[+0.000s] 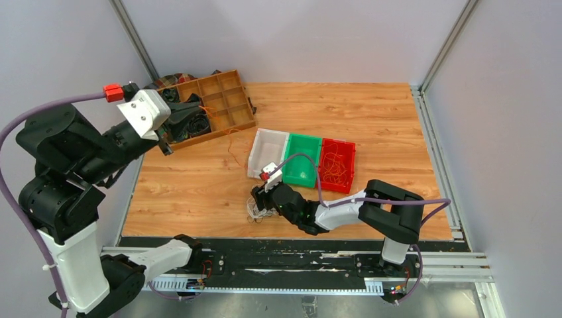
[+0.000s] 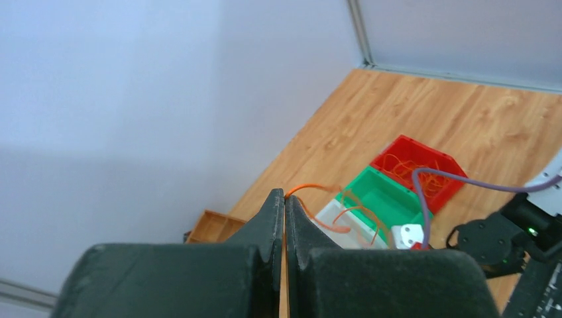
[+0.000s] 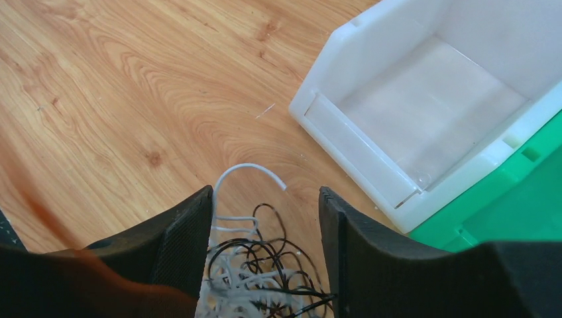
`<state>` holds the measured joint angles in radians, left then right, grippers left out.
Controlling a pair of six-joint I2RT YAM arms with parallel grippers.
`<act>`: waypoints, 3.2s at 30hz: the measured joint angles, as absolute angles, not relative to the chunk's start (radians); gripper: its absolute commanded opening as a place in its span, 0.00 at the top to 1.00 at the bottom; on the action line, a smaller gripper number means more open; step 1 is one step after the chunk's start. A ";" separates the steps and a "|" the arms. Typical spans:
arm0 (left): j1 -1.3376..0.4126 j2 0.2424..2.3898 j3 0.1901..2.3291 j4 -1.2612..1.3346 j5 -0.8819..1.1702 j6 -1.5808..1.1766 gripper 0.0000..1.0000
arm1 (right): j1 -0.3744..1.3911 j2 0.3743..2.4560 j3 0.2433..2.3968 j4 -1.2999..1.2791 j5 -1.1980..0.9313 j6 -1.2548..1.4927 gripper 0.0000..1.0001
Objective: Untangle the cables
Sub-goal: Untie the cable, then place the cable in the bin.
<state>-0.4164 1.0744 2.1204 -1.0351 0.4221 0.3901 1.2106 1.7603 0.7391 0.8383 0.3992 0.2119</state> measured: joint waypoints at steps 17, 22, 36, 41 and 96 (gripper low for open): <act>-0.416 1.065 2.120 -0.729 0.243 0.399 0.99 | 1.211 1.747 0.735 0.812 0.411 0.202 0.29; -0.416 0.984 1.954 -0.710 0.294 0.382 0.99 | 1.209 1.569 0.745 0.722 0.382 0.167 0.25; -0.416 0.892 1.730 -0.764 0.406 0.412 0.99 | 1.172 1.120 0.860 0.383 0.175 0.033 0.24; -0.416 0.885 1.717 -0.768 0.423 0.416 0.99 | 1.155 1.031 0.862 0.262 0.130 -0.001 0.22; -0.416 0.813 1.501 -0.865 0.421 0.456 0.00 | 0.710 1.103 1.035 0.055 0.105 0.093 0.99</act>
<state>-0.4164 0.8127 1.5005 -0.8646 0.4210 0.4561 0.7105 1.1034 1.0348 0.0551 0.1047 0.0929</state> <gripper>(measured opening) 0.981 0.014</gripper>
